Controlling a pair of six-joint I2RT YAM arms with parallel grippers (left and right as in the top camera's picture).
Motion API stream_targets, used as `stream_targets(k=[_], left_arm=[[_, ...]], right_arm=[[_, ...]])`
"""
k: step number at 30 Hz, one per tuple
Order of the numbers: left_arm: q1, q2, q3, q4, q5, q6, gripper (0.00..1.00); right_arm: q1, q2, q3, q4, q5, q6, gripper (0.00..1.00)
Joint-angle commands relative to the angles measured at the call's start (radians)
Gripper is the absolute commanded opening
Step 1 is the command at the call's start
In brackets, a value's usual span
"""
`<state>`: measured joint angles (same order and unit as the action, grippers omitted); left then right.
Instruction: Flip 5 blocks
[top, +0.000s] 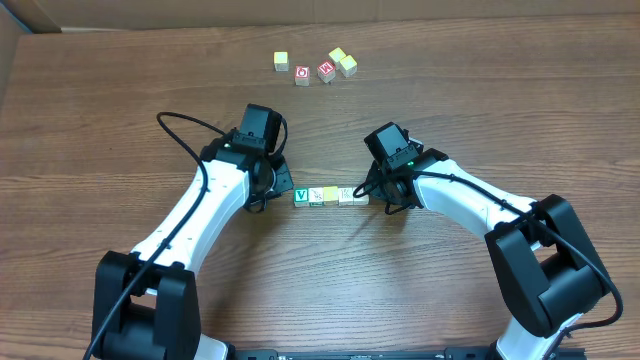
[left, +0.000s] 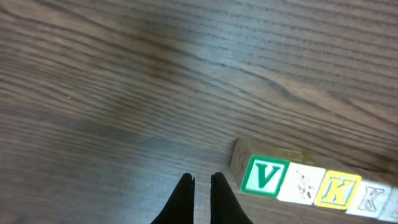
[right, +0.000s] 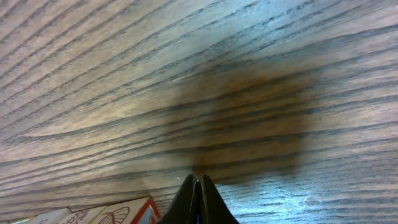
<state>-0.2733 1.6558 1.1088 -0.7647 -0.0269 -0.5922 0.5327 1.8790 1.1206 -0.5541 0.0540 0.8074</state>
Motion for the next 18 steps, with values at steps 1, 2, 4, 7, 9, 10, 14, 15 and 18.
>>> stream_targets(k=[1, 2, 4, 7, 9, 10, 14, 15, 18], left_arm=[[-0.004, 0.012, -0.041, 0.022, -0.006, 0.002, 0.04], [-0.004, 0.012, -0.047, 0.028, -0.006, 0.001, 0.04], [-0.004, 0.013, -0.056, 0.034, -0.006, 0.002, 0.04], [-0.005, 0.013, -0.065, 0.035, -0.005, 0.002, 0.04], [-0.009, 0.013, -0.073, 0.04, -0.005, 0.002, 0.04], [-0.012, 0.013, -0.079, 0.045, -0.005, 0.001, 0.04], [-0.028, 0.013, -0.105, 0.085, 0.002, 0.002, 0.04], [-0.032, 0.013, -0.113, 0.097, 0.002, 0.002, 0.04], [-0.041, 0.013, -0.133, 0.126, 0.002, 0.001, 0.04]], right_arm=[[0.002, 0.0, -0.002, 0.003, -0.003, -0.004, 0.04], [0.002, 0.0, -0.002, 0.004, -0.003, -0.004, 0.04], [0.002, 0.0, -0.002, 0.004, -0.003, -0.003, 0.04], [0.002, 0.0, -0.002, 0.003, -0.003, -0.004, 0.04], [0.002, 0.0, -0.002, 0.003, -0.003, -0.003, 0.04], [0.002, 0.0, -0.002, 0.003, -0.003, -0.004, 0.04], [0.002, 0.0, -0.002, 0.004, -0.003, -0.004, 0.04], [0.002, 0.0, -0.002, 0.004, -0.003, -0.004, 0.04], [0.002, 0.0, -0.002, 0.003, -0.003, -0.004, 0.04]])
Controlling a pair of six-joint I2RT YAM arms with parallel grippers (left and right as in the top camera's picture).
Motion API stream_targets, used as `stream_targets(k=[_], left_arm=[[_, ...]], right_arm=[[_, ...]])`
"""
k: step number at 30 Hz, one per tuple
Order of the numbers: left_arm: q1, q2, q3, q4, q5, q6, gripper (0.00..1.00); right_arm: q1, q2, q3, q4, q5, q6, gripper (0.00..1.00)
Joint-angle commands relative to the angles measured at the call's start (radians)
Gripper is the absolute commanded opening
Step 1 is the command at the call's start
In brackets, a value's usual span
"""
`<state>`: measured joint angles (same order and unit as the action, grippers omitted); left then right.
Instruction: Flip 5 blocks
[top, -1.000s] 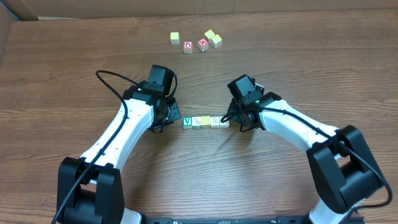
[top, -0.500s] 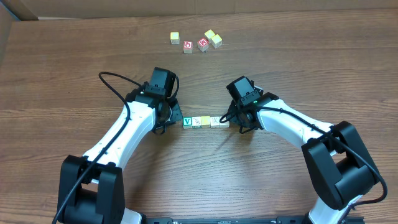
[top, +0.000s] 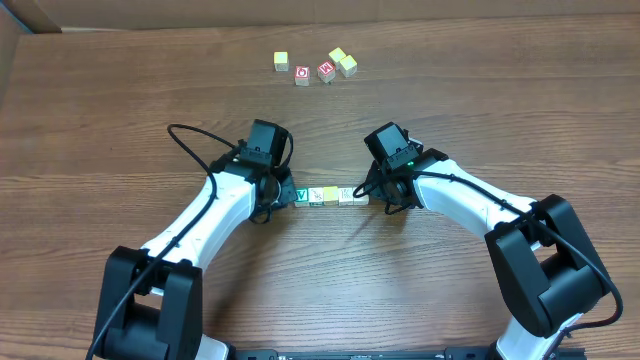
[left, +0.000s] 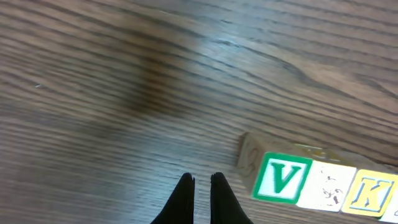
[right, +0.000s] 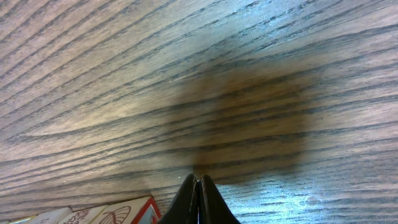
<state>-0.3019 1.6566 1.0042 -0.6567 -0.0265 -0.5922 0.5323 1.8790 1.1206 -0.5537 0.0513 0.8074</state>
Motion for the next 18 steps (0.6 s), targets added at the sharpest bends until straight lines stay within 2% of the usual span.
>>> stream_targets(k=[1, 12, 17, 18], left_arm=[[-0.014, 0.012, -0.035, 0.027, 0.001, 0.002, 0.04], [-0.015, 0.012, -0.074, 0.096, -0.002, 0.002, 0.04], [-0.015, 0.012, -0.074, 0.099, -0.003, 0.002, 0.07], [-0.015, 0.012, -0.074, 0.099, -0.003, 0.002, 0.04]], right_arm=[[0.002, 0.0, -0.002, 0.003, 0.0, -0.004, 0.05], [0.002, 0.001, -0.002, 0.003, 0.0, -0.004, 0.04], [0.002, 0.001, -0.002, 0.003, 0.0, -0.004, 0.04], [0.002, 0.001, -0.002, 0.003, -0.001, -0.004, 0.04]])
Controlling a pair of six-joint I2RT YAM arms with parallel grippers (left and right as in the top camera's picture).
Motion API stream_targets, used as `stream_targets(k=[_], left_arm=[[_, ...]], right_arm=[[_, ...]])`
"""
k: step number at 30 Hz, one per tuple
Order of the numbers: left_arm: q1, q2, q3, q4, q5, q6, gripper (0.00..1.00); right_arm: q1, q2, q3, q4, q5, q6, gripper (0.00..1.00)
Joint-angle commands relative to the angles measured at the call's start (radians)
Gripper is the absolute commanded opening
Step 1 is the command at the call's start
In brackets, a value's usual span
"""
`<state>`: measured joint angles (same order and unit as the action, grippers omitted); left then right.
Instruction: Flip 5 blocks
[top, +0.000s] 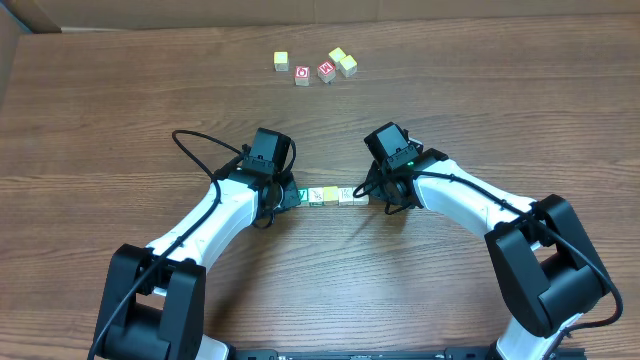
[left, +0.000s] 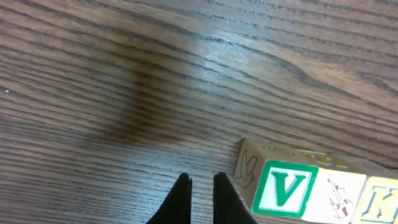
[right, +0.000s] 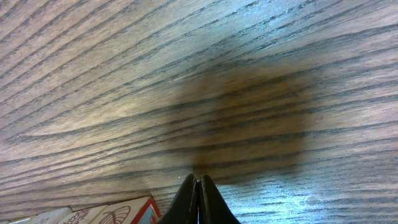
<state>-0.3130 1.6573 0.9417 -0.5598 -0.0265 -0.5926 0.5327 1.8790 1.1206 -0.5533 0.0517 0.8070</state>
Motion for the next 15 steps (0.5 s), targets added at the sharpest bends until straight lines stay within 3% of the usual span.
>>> stream_targets(k=[1, 15], left_arm=[[-0.004, 0.011, -0.012, 0.002, -0.002, 0.002, 0.04], [-0.004, 0.018, -0.034, 0.023, -0.003, 0.002, 0.04]], right_arm=[[0.002, 0.001, -0.002, 0.003, -0.001, -0.003, 0.04], [0.002, 0.001, -0.002, 0.024, -0.069, -0.052, 0.04]])
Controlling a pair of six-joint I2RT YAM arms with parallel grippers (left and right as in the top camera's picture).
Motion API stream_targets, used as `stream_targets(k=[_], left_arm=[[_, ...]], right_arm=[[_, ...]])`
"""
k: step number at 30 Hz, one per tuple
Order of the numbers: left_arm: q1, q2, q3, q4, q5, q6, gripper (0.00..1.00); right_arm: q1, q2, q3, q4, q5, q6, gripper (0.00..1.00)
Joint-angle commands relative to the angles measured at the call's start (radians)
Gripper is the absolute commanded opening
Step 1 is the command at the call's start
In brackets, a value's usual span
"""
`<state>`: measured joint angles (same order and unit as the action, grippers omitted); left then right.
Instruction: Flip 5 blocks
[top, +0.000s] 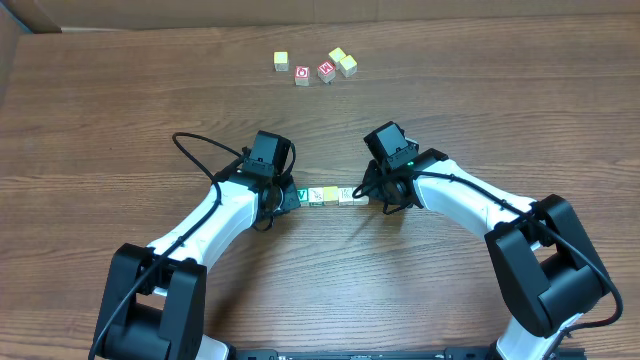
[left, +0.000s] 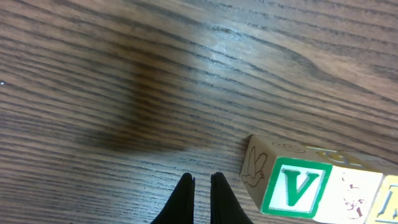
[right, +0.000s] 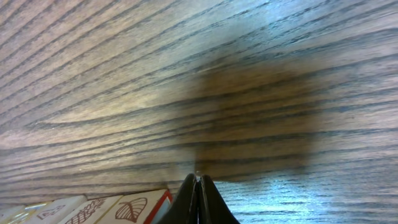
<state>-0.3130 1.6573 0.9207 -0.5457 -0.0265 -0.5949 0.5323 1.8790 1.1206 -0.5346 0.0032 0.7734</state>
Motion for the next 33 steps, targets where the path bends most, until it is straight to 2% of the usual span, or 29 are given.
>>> stream_targets(k=[1, 16, 33], left_arm=[[-0.004, 0.02, -0.013, 0.011, -0.003, 0.004, 0.04], [-0.004, 0.099, -0.013, 0.075, 0.031, -0.032, 0.04], [-0.002, 0.065, 0.027, 0.072, 0.045, 0.0, 0.04]], right_arm=[[0.002, 0.001, -0.002, 0.006, -0.028, -0.019, 0.04], [0.003, 0.001, -0.002, -0.021, -0.061, -0.019, 0.04], [0.002, 0.001, -0.002, -0.031, -0.057, -0.019, 0.04]])
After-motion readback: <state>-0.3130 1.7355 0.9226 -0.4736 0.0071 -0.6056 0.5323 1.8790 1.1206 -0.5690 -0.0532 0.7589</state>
